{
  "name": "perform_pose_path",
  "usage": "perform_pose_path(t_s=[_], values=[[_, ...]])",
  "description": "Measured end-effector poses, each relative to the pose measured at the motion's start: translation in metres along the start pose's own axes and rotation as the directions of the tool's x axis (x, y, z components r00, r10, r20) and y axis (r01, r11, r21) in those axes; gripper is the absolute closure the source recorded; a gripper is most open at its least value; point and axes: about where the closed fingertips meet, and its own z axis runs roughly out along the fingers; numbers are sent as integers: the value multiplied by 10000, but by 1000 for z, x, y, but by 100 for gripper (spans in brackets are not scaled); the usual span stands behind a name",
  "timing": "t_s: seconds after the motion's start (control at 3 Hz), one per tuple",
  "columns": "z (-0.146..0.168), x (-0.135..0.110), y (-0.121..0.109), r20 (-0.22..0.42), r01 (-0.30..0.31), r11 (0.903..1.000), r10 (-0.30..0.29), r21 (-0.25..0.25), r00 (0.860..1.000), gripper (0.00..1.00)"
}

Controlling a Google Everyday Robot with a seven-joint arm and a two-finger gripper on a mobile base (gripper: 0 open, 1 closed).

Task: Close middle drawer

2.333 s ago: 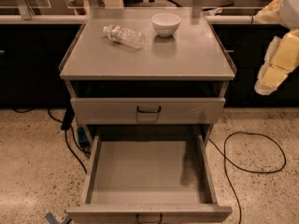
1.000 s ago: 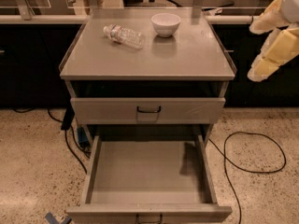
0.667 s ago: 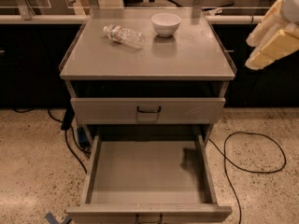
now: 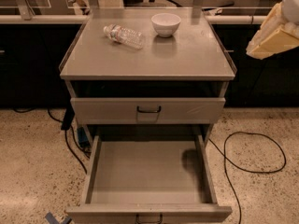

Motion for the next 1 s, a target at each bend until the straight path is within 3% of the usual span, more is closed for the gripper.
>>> perform_pose_path(t_s=[0.67,1.0], values=[[13,15,20,364,389,9992,-393,119,9986,100],[42,39,43,538,406,9989,-393,-237,9978,100]])
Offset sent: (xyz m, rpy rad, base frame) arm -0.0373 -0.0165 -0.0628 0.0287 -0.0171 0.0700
